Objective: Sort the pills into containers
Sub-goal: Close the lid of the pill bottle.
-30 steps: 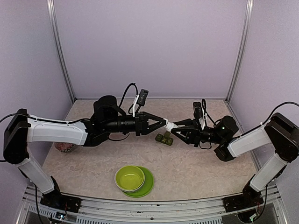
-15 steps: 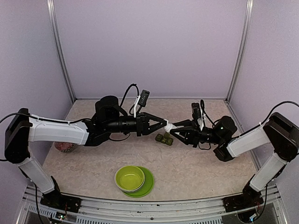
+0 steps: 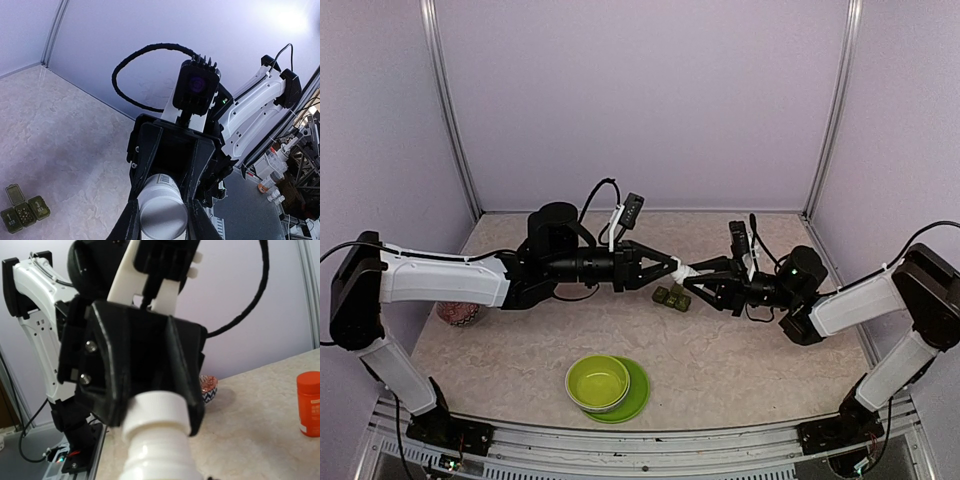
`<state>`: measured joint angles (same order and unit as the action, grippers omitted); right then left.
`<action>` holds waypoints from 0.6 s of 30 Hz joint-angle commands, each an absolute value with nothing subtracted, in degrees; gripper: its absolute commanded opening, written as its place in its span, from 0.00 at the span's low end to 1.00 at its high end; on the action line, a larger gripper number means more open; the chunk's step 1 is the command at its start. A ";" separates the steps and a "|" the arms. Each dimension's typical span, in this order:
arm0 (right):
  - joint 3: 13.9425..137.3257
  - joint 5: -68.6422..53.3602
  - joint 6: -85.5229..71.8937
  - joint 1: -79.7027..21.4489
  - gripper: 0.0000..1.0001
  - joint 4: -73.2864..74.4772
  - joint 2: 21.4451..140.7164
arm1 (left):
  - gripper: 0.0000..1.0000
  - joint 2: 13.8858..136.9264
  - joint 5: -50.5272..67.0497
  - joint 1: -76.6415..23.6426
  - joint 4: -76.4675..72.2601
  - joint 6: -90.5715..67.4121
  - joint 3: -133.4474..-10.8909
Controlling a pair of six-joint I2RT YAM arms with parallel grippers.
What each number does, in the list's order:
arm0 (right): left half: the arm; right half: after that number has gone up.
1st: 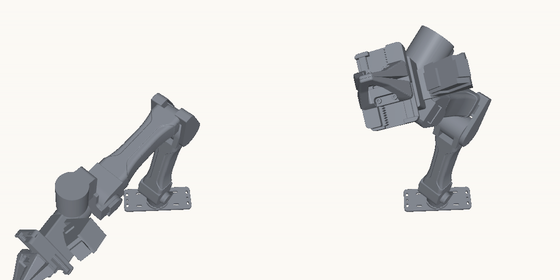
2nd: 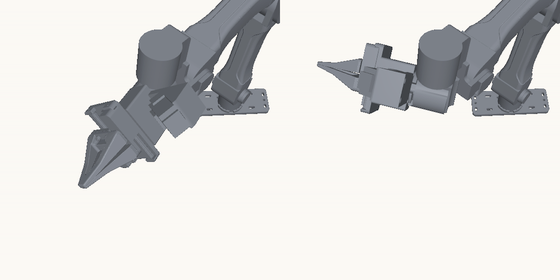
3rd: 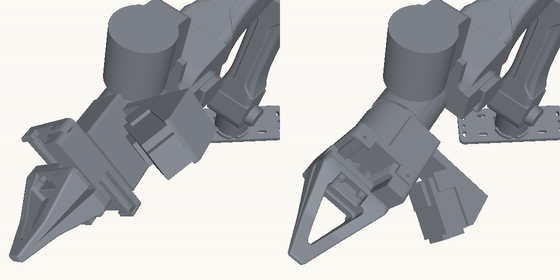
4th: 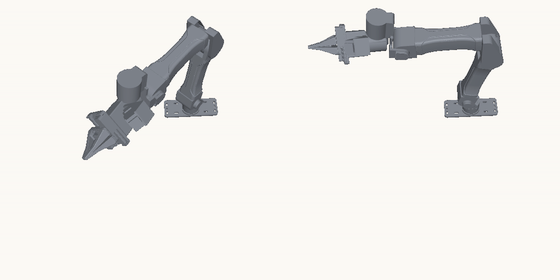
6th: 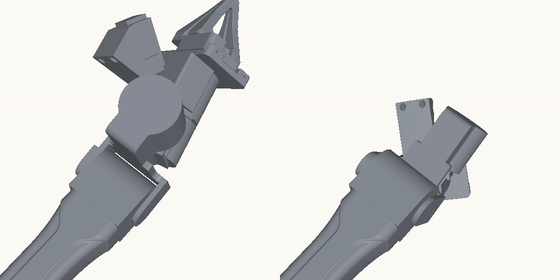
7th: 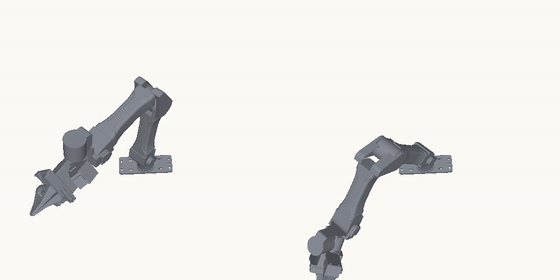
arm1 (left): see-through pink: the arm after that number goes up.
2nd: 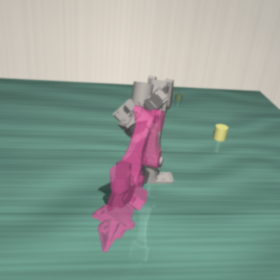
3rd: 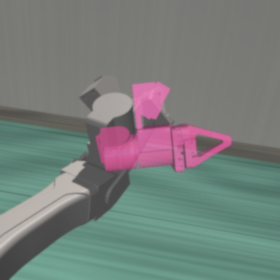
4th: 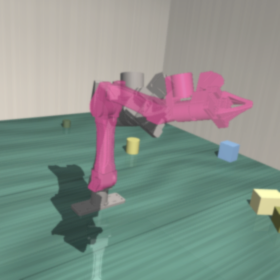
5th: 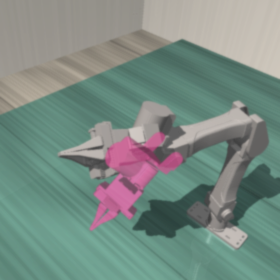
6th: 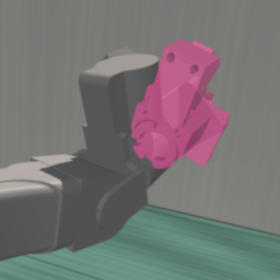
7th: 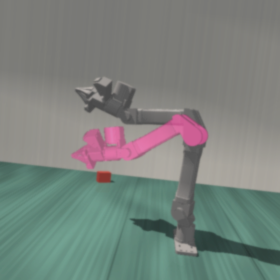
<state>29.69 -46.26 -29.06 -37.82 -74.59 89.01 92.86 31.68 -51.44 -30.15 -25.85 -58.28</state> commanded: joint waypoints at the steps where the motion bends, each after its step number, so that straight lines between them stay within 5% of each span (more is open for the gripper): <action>1: 29.74 -44.50 -27.74 -38.41 0.19 -75.31 86.61 | 0.22 93.36 32.00 -51.85 -26.42 -24.45 -58.81; 18: 30.30 -48.88 -32.05 -38.41 0.19 -81.36 88.35 | 0.22 95.07 34.80 -51.68 -31.58 -27.64 -57.56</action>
